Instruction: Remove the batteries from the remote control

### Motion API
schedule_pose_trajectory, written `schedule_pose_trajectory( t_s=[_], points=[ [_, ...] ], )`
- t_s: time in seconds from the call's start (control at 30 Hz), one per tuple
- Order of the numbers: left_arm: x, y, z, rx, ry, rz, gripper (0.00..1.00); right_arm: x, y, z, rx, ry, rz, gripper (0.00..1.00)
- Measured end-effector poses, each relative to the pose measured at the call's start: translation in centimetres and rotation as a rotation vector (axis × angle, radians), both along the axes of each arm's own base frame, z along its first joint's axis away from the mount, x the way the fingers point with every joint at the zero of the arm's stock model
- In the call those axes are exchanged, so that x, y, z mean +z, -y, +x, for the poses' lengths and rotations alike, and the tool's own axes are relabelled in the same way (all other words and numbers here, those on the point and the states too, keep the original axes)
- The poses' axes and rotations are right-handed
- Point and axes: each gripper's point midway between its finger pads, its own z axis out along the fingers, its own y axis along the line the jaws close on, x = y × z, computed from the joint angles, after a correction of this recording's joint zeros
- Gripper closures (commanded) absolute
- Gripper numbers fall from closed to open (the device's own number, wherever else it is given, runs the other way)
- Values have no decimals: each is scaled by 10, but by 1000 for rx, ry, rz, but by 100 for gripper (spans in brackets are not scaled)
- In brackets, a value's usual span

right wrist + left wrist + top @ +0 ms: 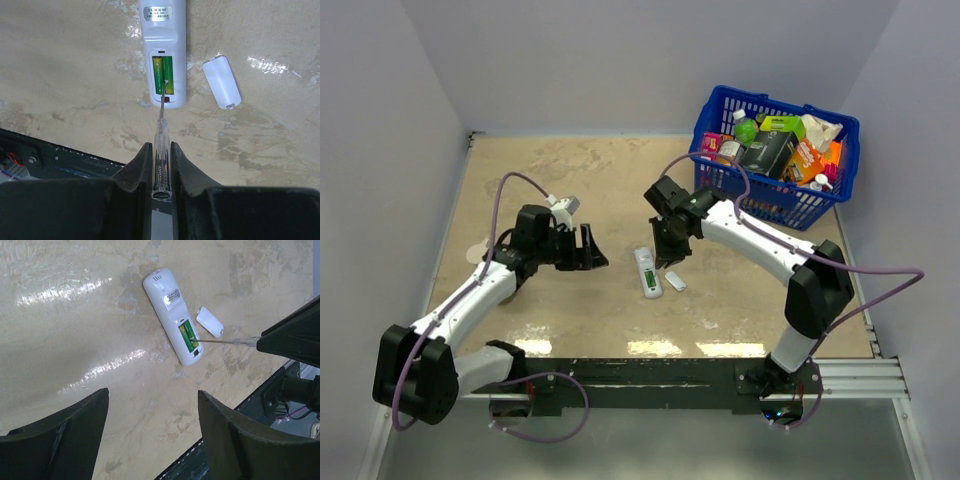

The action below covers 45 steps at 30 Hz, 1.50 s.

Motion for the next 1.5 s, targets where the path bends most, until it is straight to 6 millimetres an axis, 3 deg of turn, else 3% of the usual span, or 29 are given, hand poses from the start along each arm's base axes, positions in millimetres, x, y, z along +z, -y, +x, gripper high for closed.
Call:
schedule_pose_trajectory(
  t_s=[0.4,0.67,0.97,1.17,1.27,1.37,1.5],
  points=[
    [-15,21,-2,30,-66,-12,30,0,-1,4,-57,27,39,100],
    [-46,33,-8,33,-171,-2,32,-3,7,11,-86,43,85,100],
    [-56,44,-10,26,-202,-22,33,-5,14,10,-75,70,157,99],
    [-42,56,-5,-10,-141,-82,36,-4,13,10,-71,70,167,87],
    [-24,66,-3,-58,-13,-151,38,-4,12,11,-71,69,168,76],
    [-10,68,-14,-102,137,-223,36,-4,7,14,-72,76,187,69],
    [6,66,-21,-135,297,-271,38,-18,-1,17,-57,56,183,68]
  ],
)
